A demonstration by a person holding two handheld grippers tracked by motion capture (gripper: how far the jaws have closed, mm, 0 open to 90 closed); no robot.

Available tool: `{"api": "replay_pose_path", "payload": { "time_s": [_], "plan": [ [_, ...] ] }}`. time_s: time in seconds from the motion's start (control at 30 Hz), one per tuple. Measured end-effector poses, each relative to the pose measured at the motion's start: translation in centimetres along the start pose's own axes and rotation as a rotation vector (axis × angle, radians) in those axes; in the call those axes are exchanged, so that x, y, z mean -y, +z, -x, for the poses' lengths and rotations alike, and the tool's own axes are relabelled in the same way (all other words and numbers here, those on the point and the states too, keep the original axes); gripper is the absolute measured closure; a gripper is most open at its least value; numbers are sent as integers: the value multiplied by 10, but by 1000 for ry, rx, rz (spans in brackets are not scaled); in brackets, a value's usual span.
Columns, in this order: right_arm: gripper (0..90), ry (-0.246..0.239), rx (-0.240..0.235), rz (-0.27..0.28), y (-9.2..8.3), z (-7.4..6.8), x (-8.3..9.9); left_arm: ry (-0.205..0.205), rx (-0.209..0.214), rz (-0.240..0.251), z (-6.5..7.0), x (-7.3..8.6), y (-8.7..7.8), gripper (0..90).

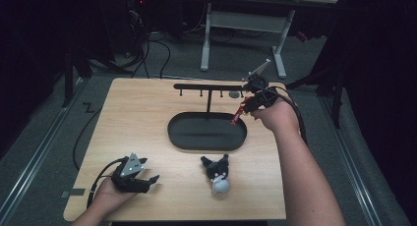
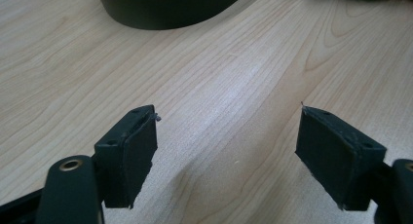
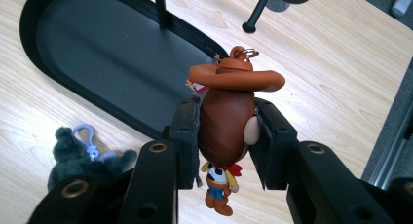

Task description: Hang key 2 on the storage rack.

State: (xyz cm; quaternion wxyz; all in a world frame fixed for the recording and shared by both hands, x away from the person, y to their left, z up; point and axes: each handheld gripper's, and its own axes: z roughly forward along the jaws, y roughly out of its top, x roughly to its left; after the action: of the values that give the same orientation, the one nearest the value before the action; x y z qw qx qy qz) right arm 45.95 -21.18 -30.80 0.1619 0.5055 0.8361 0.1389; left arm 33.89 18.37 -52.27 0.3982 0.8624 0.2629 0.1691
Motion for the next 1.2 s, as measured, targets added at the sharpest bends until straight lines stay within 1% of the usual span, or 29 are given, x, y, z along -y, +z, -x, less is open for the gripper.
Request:
{"api": "replay_pose_path", "payload": {
  "time_s": [0.07, 0.17, 0.27, 0.4, 0.43, 0.6, 0.67, 0.7, 0.73, 0.77, 0.87, 0.9, 0.93, 0.97, 1.0, 1.03, 1.13, 1.17, 1.2],
  "plan": [
    [664, -2, 7, -8, 1, 1, -2, 1, 0, -3, 0, 0, 0, 233],
    [664, 0, -11, 2, 4, 3, -7, 3, -6, 1, 1, 1, 0, 234],
    [664, -6, -3, 1, 5, 3, -11, 0, -7, 2, 0, 1, -1, 234],
    [664, 10, 0, 12, 5, 7, -20, -1, -10, -2, 0, 2, -2, 234],
    [664, 15, -6, 12, 6, 8, -21, -1, -8, -5, 0, 2, -2, 234],
    [664, 16, -5, 14, 9, 10, -25, -3, -6, -8, -1, 2, -1, 234],
    [664, 26, 4, 14, 11, 12, -26, -3, -5, -10, -1, 2, -1, 234],
    [664, 37, 3, 17, 14, 14, -25, -2, -6, -10, -1, 2, -1, 234],
    [664, 37, 3, 17, 14, 14, -25, -2, -6, -10, -1, 2, -1, 234],
    [665, 54, -12, 19, 16, 17, -23, -3, -7, -11, -1, 2, -1, 234],
    [665, 63, -14, 21, 17, 20, -19, -4, -5, -11, -1, 2, -1, 234],
    [665, 73, -12, 20, 19, 23, -14, -4, -6, -8, -1, 2, -1, 234],
    [665, 73, -12, 20, 19, 23, -14, -2, -6, -9, 0, 2, 0, 234],
    [665, 81, -13, 12, 21, 24, -9, 1, -3, -7, 0, 2, 0, 235],
    [665, 81, -13, 12, 21, 24, -9, 1, -3, -7, 0, 2, 0, 235],
    [665, 89, -17, 6, 24, 26, -4, 3, 1, -13, 1, 1, 1, 234],
    [665, 87, -19, -3, 29, 26, 0, 6, 1, -13, 2, 1, 1, 234],
    [665, 84, -16, -25, 33, 25, 3, 7, 3, -13, 3, 1, 2, 234],
    [665, 84, -16, -25, 33, 25, 3, 7, 3, -13, 3, 1, 2, 234]
  ]
}}
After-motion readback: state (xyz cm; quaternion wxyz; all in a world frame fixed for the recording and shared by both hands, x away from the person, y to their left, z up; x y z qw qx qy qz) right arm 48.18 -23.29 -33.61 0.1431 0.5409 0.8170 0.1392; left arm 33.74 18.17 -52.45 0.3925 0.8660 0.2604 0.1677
